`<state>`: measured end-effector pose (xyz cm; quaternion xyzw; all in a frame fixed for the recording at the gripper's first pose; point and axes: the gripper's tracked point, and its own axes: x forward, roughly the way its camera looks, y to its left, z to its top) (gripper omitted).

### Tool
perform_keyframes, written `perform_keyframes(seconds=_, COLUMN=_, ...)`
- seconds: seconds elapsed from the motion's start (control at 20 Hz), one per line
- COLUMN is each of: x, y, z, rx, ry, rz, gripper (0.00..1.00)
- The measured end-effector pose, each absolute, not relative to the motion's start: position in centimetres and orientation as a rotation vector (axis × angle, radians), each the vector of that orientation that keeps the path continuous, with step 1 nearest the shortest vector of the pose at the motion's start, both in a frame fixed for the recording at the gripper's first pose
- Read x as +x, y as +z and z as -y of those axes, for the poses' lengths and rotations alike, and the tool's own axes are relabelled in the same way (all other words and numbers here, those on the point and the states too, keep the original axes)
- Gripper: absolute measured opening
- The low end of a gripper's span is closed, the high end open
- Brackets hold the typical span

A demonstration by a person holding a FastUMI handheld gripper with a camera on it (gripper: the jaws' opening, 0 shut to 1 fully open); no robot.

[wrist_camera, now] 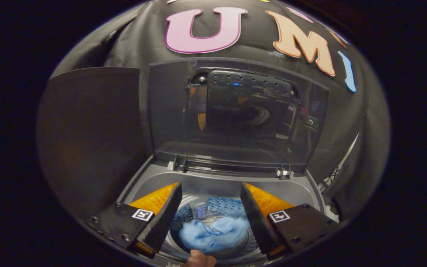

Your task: Put the clothes into the washing machine and then close the washing machine lid.

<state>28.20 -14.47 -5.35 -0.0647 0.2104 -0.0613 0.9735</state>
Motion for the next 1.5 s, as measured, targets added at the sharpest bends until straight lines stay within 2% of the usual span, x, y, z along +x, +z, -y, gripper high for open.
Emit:
perform_keyframes(seconds=0.35, x=26.5, y=-1.0, z=11.2, rx=-0.045, ry=-0.094, rz=-0.374, gripper=0.97)
perform_keyframes(seconds=0.75, x=25.0, y=8.0, z=9.5, rx=-0.032, ry=-0.103, rz=-0.252, gripper=0.97)
perform_keyframes(seconds=0.95, x=26.2, y=15.0, z=9.1, rx=-0.036, ry=-0.121, rz=-0.107, gripper=0.97)
perform_keyframes(seconds=1.2, x=28.5, y=22.0, z=9.4, rx=-0.037, ry=-0.142, rz=-0.033, gripper=0.97)
perform_keyframes(seconds=1.5, x=32.2, y=27.4, z=10.8, rx=0.028, ry=-0.187, rz=0.072, gripper=0.96)
